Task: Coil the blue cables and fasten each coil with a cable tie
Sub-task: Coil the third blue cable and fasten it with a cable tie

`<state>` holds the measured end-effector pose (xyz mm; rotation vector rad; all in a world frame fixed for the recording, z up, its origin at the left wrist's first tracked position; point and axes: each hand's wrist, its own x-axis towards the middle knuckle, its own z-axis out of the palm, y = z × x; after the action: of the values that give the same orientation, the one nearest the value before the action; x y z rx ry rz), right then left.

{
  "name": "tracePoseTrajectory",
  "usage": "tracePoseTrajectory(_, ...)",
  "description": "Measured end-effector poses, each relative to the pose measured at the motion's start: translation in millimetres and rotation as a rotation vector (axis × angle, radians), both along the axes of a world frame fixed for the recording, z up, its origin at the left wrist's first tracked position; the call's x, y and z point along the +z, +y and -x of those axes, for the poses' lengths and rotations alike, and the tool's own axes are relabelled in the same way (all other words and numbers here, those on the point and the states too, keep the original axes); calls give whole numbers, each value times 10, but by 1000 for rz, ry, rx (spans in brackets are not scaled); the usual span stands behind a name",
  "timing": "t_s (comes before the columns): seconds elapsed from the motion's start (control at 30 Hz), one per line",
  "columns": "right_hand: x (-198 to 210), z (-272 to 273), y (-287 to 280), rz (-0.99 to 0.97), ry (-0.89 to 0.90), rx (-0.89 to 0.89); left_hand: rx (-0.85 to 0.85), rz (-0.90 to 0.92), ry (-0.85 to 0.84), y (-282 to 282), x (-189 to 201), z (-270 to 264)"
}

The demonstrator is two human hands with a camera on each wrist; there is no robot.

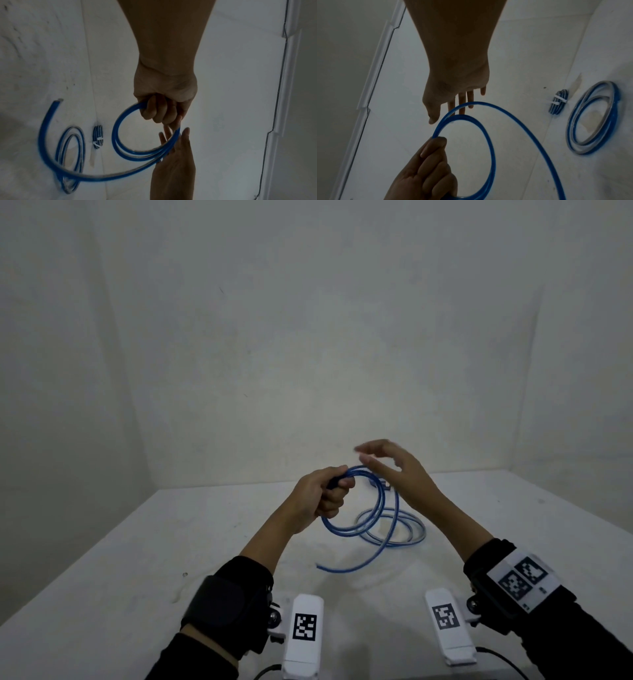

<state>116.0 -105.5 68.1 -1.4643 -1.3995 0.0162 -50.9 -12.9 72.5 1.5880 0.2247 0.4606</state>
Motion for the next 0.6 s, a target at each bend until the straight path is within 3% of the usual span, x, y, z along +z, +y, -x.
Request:
tracePoseTrajectory(0.07, 44, 15, -20, 90, 39, 157, -7, 13, 5, 6, 29, 6)
tracePoseTrajectory(0.2, 76, 149, -85, 185, 191, 235, 39, -36, -12, 22, 74, 5)
tracePoseTrajectory(0.4, 9, 266, -123, 219, 565, 479, 104, 7, -58, 50, 60, -4)
tracePoseTrajectory(0.6, 54, 248, -149, 340, 662, 583, 61, 4, 19, 51, 68, 52)
